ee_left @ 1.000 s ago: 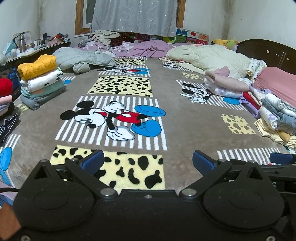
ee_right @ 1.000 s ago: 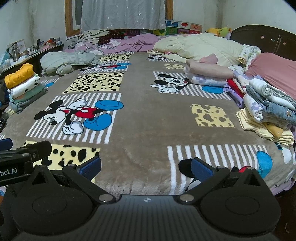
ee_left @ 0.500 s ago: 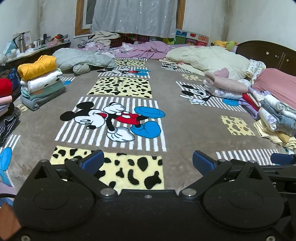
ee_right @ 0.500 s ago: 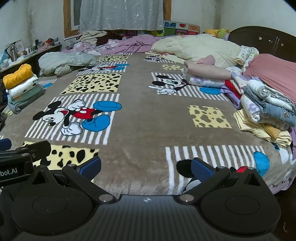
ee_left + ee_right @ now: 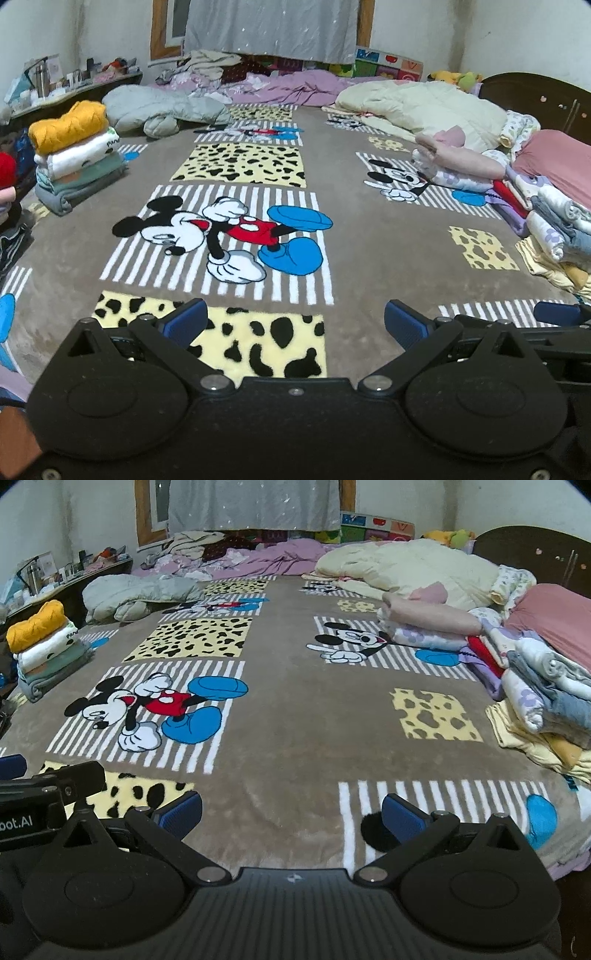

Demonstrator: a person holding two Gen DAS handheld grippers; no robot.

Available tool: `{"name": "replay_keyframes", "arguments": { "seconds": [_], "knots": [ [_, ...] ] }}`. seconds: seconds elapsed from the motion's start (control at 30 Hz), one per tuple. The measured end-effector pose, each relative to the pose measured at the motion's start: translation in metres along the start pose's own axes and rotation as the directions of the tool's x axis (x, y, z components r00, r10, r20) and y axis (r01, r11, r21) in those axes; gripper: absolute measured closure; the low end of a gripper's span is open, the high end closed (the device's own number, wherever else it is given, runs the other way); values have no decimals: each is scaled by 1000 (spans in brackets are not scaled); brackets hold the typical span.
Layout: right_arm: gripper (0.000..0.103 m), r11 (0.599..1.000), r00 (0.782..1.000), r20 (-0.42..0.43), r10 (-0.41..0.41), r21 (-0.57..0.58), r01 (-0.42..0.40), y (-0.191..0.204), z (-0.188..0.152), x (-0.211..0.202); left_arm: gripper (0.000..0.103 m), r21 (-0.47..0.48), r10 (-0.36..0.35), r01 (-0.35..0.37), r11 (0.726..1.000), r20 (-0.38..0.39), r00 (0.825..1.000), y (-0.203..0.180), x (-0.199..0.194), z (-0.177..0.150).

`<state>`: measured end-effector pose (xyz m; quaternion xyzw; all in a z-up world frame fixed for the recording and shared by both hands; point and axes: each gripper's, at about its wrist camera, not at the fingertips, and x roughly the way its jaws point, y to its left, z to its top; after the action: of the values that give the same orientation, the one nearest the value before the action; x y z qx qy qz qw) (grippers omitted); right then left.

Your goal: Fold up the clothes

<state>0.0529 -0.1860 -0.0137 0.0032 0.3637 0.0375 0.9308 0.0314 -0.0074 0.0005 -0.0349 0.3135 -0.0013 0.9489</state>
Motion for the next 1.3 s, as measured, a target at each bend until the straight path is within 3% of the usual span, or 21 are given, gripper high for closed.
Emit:
{"name": "replay_keyframes", "arguments": {
  "seconds": [0.2,0.43,0.63,0.77,0.83,0.9,0.97,1.07,1.17,1.3],
  "knots": [
    [0,999,1000,29,-5,-44,7,-14,18,16,0,3,-4,3,1000,60,998,-15,17,8],
    [0,1000,997,80,-1,5,1,-58,40,37,0,163,-31,22,986,48,998,-63,45,26],
    [0,976,989,145,-3,217,-29,-138,51,62,1,229,-140,122,966,64,988,-108,64,50],
    [0,913,972,207,-115,409,21,-207,61,76,1,279,-267,218,935,152,952,-157,66,76],
    [0,878,958,229,-173,477,44,-239,63,80,1,307,-339,273,912,185,923,-182,69,88],
    [0,839,942,236,-237,539,76,-273,61,84,1,316,-394,333,888,152,906,-211,79,103],
    [0,786,906,305,-295,616,49,-304,48,84,1,325,-466,412,851,107,878,-239,89,114],
    [0,732,836,416,-357,680,-26,-344,20,84,1,402,-490,410,819,119,863,-283,97,118],
    [0,708,778,441,-447,706,7,-366,-5,92,1,457,-509,411,789,111,853,-324,110,119],
    [0,654,735,467,-492,755,-42,-388,-30,99,3,484,-557,461,744,68,828,-369,136,119]
  ]
}}
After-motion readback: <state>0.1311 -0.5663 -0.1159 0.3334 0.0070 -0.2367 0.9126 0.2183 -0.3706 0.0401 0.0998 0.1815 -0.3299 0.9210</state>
